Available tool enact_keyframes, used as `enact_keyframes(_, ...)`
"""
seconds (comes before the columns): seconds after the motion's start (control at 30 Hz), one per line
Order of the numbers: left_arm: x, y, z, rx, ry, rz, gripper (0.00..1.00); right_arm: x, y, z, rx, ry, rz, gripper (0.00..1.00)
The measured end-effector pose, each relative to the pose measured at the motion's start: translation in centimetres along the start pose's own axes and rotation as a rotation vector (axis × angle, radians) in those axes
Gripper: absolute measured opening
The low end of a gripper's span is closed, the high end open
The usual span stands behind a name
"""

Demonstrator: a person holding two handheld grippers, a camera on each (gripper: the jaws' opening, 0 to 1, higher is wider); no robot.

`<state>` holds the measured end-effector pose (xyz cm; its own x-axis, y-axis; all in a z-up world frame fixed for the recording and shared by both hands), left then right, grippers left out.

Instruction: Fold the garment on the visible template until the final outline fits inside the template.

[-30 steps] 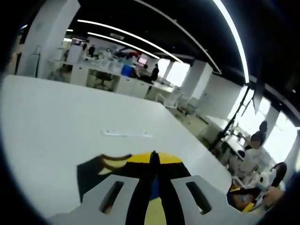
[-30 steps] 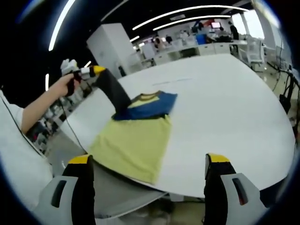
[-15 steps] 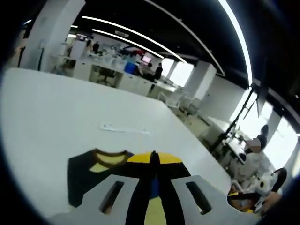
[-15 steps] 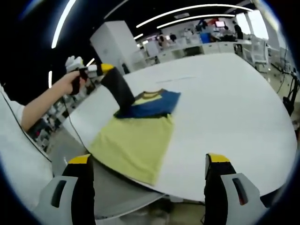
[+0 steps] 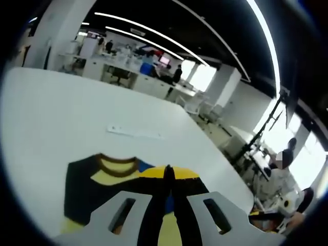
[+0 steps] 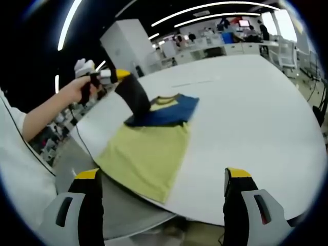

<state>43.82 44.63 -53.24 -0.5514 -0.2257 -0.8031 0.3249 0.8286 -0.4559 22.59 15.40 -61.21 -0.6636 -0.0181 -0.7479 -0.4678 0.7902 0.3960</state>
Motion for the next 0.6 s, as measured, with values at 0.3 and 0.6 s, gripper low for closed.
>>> enact_keyframes(0.3,1.7,-1.2,1.6,0.004,0.030,-0.010,0.00,0.1,-0.9,0.1,-0.009,0.003,0.012,0.98)
enact_keyframes(0.6,2.7,-1.7,2.7,-0.011,0.046,0.000,0.00,0.3,-1.6,0.3,-0.023,0.013,0.014,0.98)
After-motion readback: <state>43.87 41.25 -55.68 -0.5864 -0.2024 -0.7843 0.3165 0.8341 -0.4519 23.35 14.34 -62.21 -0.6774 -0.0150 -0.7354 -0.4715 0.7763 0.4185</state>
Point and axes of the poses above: the point that each gripper's makers call its tool centre point, and the gripper's own axes: z roughly forward along the fingers, y roughly to its left, x roughly out of its underside, the point moved 7 cm from there along -z, roughly backward along the fingers, and after that the axes turned 2 degrees about -x, right-handed, at the moved point
